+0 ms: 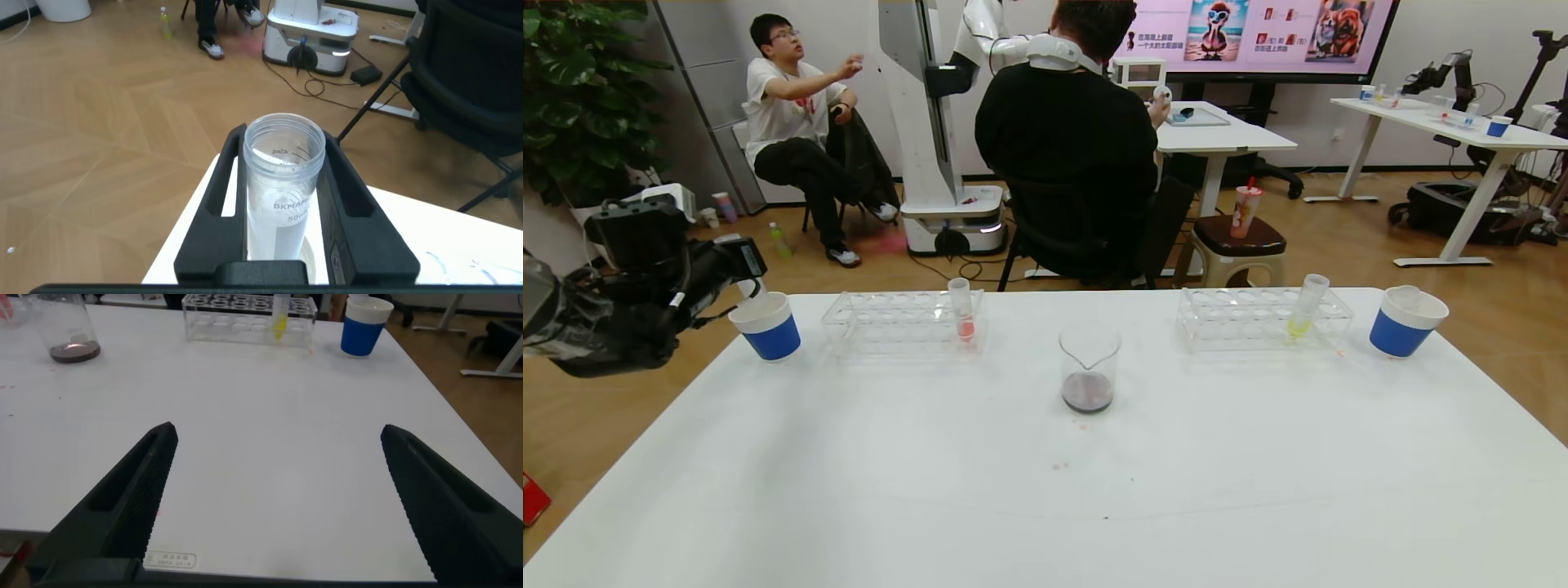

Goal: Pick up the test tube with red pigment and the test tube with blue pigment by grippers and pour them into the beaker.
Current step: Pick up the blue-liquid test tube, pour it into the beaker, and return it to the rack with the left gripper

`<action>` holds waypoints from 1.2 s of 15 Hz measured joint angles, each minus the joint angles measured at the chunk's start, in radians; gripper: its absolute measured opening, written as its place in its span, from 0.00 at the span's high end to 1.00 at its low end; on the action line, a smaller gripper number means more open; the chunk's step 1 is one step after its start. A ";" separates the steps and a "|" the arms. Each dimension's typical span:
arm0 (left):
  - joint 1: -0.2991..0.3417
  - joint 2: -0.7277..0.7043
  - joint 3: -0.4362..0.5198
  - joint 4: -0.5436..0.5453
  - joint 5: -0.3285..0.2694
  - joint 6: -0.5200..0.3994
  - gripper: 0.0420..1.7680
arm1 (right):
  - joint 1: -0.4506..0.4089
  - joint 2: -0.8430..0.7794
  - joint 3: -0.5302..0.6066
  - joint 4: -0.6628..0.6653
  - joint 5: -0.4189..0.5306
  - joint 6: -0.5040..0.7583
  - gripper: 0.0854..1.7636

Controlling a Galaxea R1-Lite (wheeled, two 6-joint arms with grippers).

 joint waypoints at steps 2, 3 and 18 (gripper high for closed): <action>0.003 0.058 -0.029 -0.076 0.002 -0.003 0.73 | 0.000 0.000 0.000 0.000 0.000 0.000 0.02; 0.003 0.084 -0.036 -0.098 0.002 -0.002 0.73 | 0.000 0.000 0.000 0.000 0.000 0.000 0.02; 0.015 0.173 -0.001 -0.131 0.003 0.008 0.01 | 0.000 0.000 0.000 0.000 0.000 0.000 0.02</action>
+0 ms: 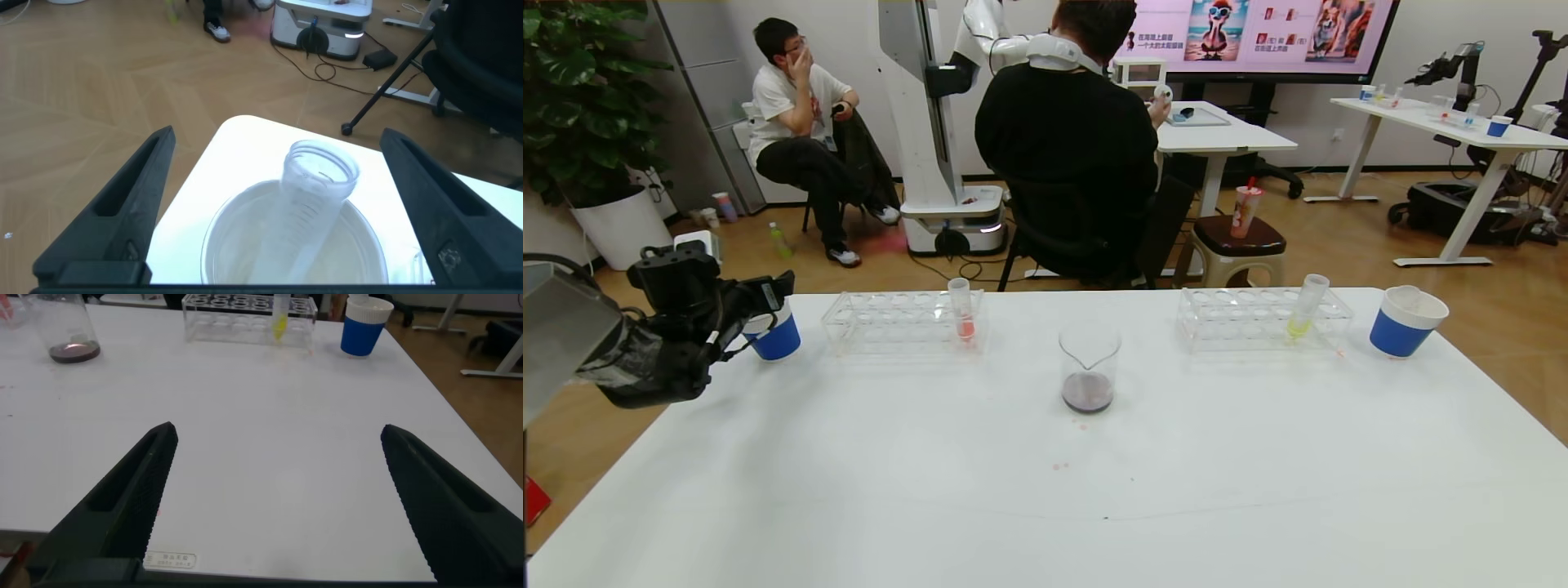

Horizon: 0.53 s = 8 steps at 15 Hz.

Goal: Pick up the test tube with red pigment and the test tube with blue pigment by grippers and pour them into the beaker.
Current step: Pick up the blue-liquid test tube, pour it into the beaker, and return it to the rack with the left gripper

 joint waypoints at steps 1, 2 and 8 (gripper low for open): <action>0.001 0.000 0.000 -0.001 -0.001 0.001 0.01 | 0.000 0.000 0.000 0.000 0.000 0.000 0.02; 0.001 -0.001 -0.001 -0.002 -0.001 0.001 0.01 | 0.000 0.000 0.000 0.000 0.000 0.000 0.02; 0.005 -0.053 0.001 -0.030 -0.002 -0.006 0.01 | 0.000 0.000 0.000 0.000 0.000 0.000 0.02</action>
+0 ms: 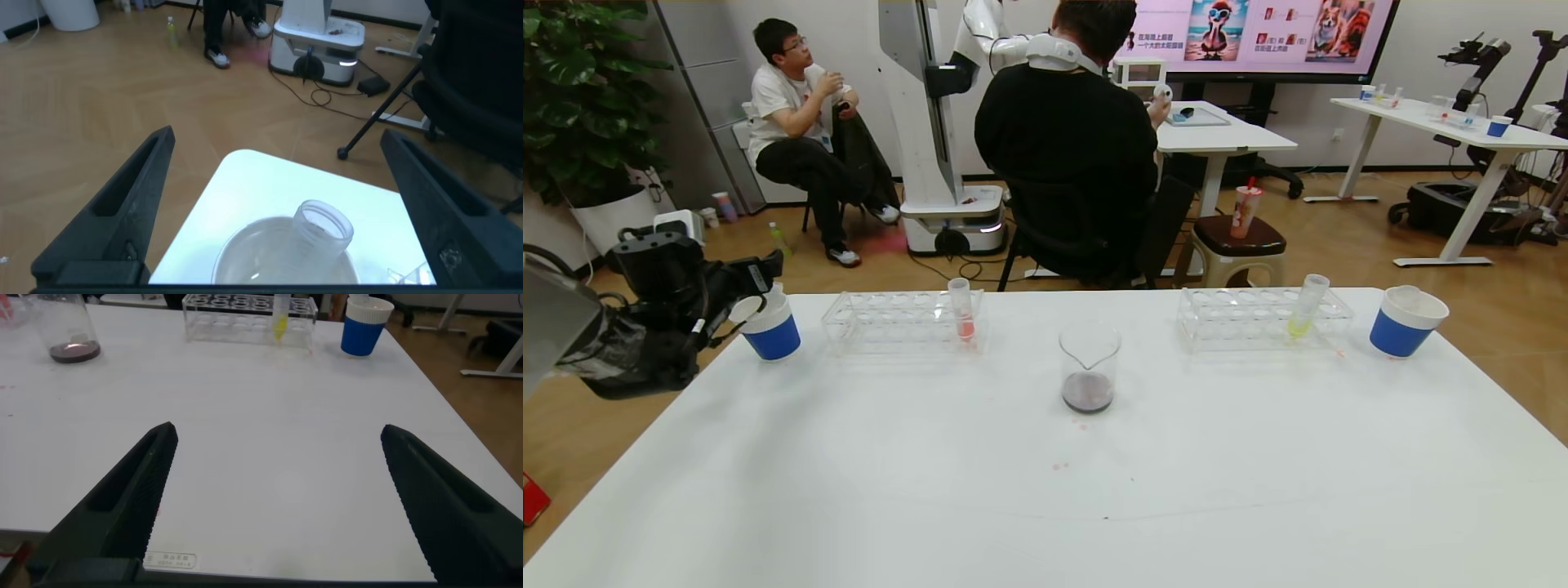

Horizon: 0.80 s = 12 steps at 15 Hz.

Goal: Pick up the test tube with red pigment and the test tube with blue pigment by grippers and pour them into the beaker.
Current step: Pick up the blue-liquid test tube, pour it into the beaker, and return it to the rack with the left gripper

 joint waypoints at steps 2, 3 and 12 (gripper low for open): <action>-0.004 -0.065 0.012 0.014 -0.005 0.006 0.01 | 0.000 0.000 0.000 0.000 0.000 0.000 0.02; -0.011 -0.107 0.022 0.030 -0.007 0.015 0.01 | 0.000 0.000 0.000 0.000 0.000 0.000 0.02; -0.230 -0.597 0.260 0.161 -0.014 0.111 0.01 | 0.000 0.000 0.000 0.000 0.000 0.000 0.02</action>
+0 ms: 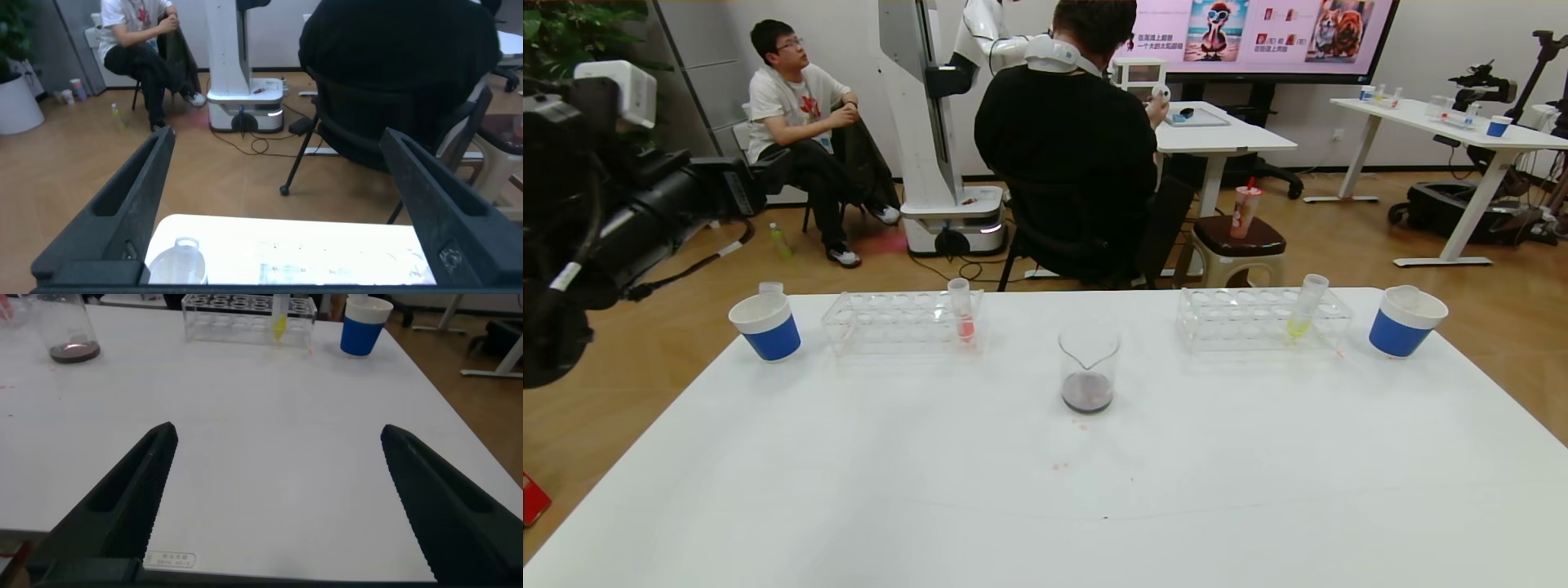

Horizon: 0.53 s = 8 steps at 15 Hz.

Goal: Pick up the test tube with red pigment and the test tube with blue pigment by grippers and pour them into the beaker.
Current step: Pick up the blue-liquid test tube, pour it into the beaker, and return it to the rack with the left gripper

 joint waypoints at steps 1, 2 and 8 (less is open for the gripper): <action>-0.023 -0.063 0.049 0.005 0.000 0.022 0.01 | 0.000 0.000 0.000 0.000 0.000 0.000 0.02; -0.044 -0.133 0.098 0.021 0.000 0.042 0.01 | 0.000 0.000 0.000 0.000 0.000 0.000 0.02; -0.051 -0.573 0.277 0.352 0.011 0.104 0.01 | 0.000 0.000 0.000 0.000 0.000 0.000 0.02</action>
